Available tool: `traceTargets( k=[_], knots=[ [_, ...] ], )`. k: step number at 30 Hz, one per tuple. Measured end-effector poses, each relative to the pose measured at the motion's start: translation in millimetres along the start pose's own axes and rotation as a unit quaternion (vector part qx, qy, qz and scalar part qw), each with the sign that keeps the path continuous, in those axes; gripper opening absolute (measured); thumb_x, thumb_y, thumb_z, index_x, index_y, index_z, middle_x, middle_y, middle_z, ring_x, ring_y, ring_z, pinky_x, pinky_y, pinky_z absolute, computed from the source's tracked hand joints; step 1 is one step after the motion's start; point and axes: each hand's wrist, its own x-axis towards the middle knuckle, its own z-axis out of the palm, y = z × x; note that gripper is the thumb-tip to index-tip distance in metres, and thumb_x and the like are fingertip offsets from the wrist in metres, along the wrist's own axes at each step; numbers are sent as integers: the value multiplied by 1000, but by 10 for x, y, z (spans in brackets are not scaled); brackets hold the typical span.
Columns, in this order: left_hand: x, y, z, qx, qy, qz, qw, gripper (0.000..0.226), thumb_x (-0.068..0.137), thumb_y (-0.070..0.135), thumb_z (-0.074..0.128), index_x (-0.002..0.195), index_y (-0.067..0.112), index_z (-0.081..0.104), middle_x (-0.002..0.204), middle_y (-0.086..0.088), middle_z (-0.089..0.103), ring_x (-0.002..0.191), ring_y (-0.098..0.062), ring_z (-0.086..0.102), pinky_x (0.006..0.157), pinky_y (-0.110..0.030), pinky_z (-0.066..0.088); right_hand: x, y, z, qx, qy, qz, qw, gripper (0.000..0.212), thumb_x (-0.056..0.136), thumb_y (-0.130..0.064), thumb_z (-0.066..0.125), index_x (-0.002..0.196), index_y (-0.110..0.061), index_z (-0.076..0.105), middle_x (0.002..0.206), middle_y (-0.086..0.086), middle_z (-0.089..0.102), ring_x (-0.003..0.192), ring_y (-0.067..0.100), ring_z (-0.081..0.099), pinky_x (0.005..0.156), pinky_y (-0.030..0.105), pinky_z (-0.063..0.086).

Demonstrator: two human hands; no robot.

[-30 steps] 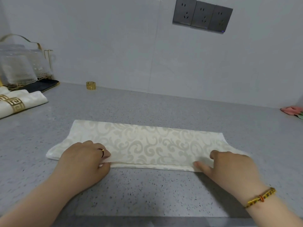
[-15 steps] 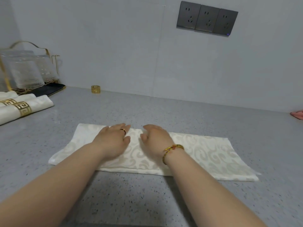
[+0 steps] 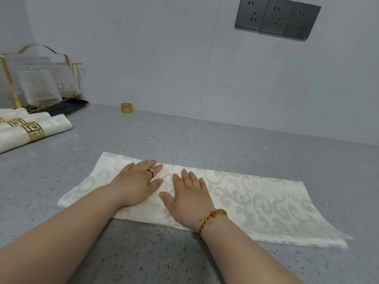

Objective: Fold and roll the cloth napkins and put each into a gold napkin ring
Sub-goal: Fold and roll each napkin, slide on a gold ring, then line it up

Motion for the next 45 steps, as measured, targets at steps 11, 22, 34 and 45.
traceTargets(
  k=[11, 22, 34, 45],
  knots=[
    [-189, -718, -241, -97, -8, -79, 992, 53, 95, 37, 40, 143, 22, 24, 154, 3, 15, 140, -14, 18, 108, -18, 13, -147, -198, -137, 160, 28, -261, 952, 26, 81, -18, 68, 104, -8, 66, 115, 6, 61, 109, 17, 53, 97, 25, 38],
    [-600, -434, -214, -84, -35, 108, 990, 107, 21, 101, 17, 119, 59, 8, 128, 38, 1, 125, 14, 2, 95, 1, -12, -123, -278, -101, 155, 73, -256, 951, 19, 86, -11, 57, 100, -4, 68, 108, 8, 66, 104, 21, 57, 93, 32, 41],
    [-684, -431, -265, -238, -41, 58, 969, 98, 25, 100, 31, 110, 52, 38, 123, 38, 26, 123, 11, 26, 93, 2, 15, -157, -308, -78, 155, 71, -269, 948, 20, 86, -17, 59, 94, -3, 71, 116, 2, 65, 110, 15, 55, 95, 25, 39],
    [-95, -1214, -490, -86, 30, -278, 956, 37, 88, 38, 55, 117, 15, 54, 132, -12, 48, 120, -28, 45, 98, -32, 36, -154, -287, -86, 187, 48, -230, 954, 23, 89, -21, 56, 93, -7, 73, 116, -4, 66, 109, 7, 57, 94, 19, 41]
  ],
)
